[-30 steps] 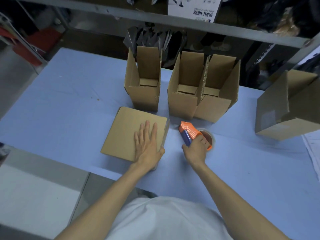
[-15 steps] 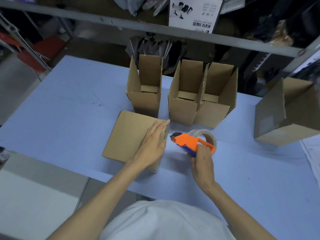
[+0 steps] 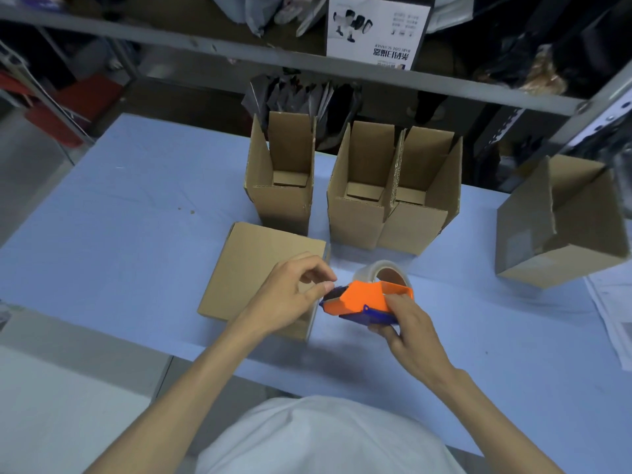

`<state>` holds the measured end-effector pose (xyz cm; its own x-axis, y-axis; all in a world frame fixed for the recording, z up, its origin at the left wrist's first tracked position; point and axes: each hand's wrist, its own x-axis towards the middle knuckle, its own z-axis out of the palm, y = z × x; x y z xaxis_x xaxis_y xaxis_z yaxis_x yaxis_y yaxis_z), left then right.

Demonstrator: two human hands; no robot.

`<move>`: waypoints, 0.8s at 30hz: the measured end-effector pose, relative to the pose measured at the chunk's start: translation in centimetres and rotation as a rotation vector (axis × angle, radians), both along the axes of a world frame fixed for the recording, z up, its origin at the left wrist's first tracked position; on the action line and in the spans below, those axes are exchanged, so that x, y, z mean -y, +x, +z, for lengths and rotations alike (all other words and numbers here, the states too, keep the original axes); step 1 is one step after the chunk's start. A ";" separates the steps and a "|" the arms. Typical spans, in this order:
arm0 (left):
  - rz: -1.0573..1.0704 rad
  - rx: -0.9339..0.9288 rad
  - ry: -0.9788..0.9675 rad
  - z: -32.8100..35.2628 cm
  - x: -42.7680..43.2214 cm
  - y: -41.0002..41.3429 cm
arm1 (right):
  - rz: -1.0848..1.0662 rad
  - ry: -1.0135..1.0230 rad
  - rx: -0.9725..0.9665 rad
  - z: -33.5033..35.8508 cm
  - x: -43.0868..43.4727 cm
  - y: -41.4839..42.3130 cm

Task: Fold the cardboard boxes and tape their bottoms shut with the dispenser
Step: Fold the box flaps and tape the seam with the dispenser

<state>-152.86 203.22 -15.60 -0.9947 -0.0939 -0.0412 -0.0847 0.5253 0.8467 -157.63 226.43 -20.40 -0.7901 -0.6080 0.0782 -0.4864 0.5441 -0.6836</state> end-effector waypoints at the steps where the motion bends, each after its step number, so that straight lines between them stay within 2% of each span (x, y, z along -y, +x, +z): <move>1: 0.011 0.012 0.005 0.0 0.0 0.1 | 0.030 -0.003 0.006 0.0 -0.2 -0.1; 12: 0.019 0.135 0.077 -0.7 -0.5 0.3 | 0.067 -0.042 0.094 -0.3 -0.6 -0.1; 16: 0.029 0.141 0.070 -1.0 -0.9 0.2 | 0.071 -0.063 0.171 0.0 -0.6 -0.2; 19: 0.093 0.206 0.094 -1.5 -1.0 0.0 | 0.032 -0.047 0.312 0.5 0.0 0.0; 20: 0.110 0.243 0.111 -1.6 -1.0 0.0 | 0.023 -0.001 0.309 0.5 0.2 0.1; 24: 0.124 0.346 0.224 -1.9 -0.7 0.0 | 0.066 0.147 0.076 0.3 0.6 0.0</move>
